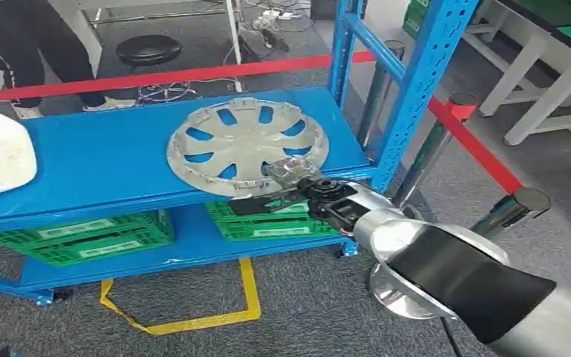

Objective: Take the parts from the cabinet and place them on the table.

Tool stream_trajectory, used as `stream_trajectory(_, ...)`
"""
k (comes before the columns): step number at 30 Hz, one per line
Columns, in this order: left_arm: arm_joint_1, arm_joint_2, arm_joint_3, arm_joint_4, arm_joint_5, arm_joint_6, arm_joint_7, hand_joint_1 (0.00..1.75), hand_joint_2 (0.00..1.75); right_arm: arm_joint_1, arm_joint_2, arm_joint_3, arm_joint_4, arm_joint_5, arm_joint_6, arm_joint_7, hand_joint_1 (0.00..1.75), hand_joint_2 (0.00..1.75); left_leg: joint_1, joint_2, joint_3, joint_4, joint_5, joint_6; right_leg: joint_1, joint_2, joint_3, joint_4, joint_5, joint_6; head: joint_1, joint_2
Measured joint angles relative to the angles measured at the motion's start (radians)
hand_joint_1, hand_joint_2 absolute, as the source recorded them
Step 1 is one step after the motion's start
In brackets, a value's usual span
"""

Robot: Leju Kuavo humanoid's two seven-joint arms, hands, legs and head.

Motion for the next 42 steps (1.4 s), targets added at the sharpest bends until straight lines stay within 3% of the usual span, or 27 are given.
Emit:
stream_trajectory(20,0.000,0.001,0.000,0.000,-0.003,-0.003,-0.003,0.00,0.00,-0.004,-0.002,0.000,0.000,0.031,-0.010,-0.001,1.75,1.75,0.000,0.000,0.000,0.000,0.000,0.000,0.000,0.000,0.000,0.000,0.000,0.000,0.000,0.000)
stream_trajectory(31,0.003,0.002,0.000,0.000,-0.006,-0.003,-0.006,0.00,0.00,-0.018,-0.003,-0.013,-0.003,0.026,-0.107,-0.027,1.75,1.75,0.000,0.000,-0.001,0.000,0.000,0.000,0.000,-0.001,0.000,0.000,0.000,0.000,0.000,0.000)
stream_trajectory(42,0.011,0.010,0.003,0.000,-0.002,-0.002,-0.017,0.00,0.00,-0.121,0.016,-0.050,-0.043,0.024,-0.207,-0.062,1.75,1.75,0.000,0.000,-0.001,0.000,0.000,0.000,0.000,-0.001,0.000,0.001,0.000,0.000,0.000,0.000)
